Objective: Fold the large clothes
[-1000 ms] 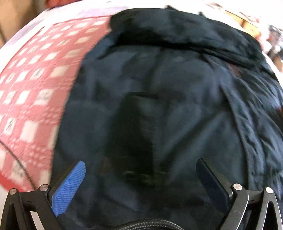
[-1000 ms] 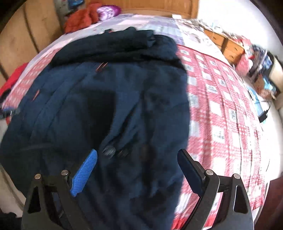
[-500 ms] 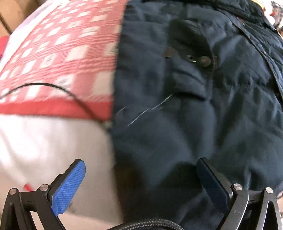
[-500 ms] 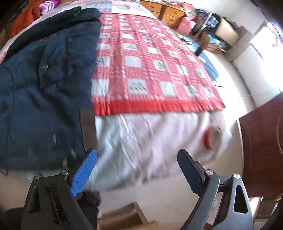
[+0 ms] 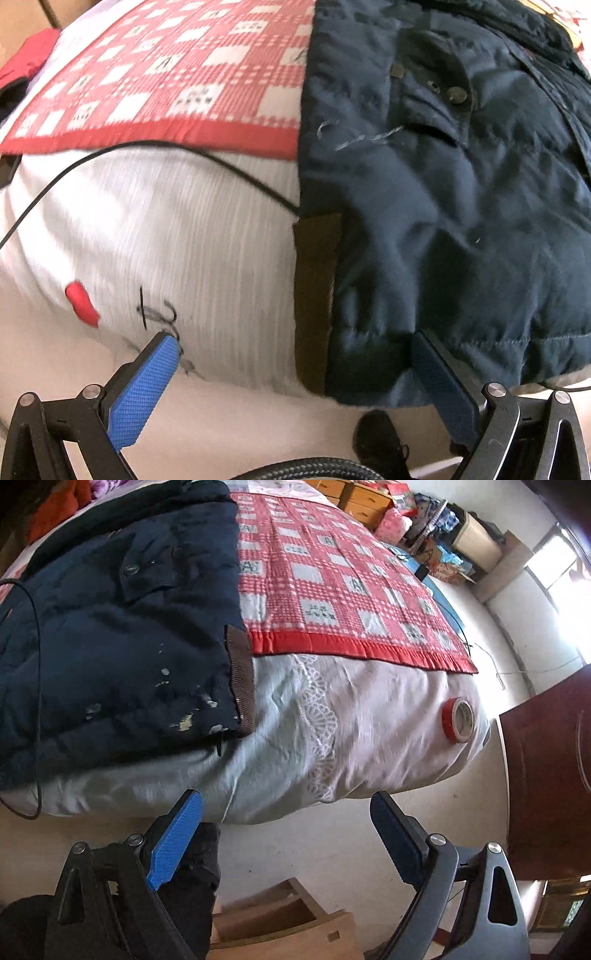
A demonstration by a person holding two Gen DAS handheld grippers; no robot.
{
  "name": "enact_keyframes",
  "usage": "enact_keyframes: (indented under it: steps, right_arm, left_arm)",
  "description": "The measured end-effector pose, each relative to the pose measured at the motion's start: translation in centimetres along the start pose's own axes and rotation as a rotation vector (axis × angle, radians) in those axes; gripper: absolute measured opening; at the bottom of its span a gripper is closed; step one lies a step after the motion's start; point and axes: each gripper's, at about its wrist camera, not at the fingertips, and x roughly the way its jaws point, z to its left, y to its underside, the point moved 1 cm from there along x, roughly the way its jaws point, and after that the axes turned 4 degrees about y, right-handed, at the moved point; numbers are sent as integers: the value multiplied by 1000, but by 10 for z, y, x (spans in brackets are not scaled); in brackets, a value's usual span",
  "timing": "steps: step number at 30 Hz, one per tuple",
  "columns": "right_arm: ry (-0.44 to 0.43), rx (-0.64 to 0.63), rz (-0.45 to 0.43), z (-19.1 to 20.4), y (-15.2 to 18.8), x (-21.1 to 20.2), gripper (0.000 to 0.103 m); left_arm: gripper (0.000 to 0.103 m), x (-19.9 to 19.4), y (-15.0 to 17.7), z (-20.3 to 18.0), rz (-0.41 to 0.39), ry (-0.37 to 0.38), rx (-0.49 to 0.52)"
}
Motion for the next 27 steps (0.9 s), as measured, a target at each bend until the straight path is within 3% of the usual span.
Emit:
enact_keyframes:
  steps: [6, 12, 17, 22, 24, 27]
  right_arm:
    - [5, 15, 11, -4, -4, 4, 94]
    - [-10, -19, -3, 7, -11, 1, 94]
    - [-3, -28, -12, 11, -15, -2, 94]
    - [8, -19, -17, 16, -16, -2, 94]
    - [27, -18, -27, 20, -16, -1, 94]
    - [62, -19, -38, 23, -16, 3, 94]
  left_arm:
    - [103, -9, 27, 0, 2, -14, 19]
    - [103, 10, 41, 4, 40, -76, 33]
    - [103, -7, 20, 17, -78, -74, -60]
    - [103, -31, -11, 11, -227, -88, -30]
    - [103, -26, -21, 10, -241, -77, -33]
    - [103, 9, -31, 6, -177, -110, -13]
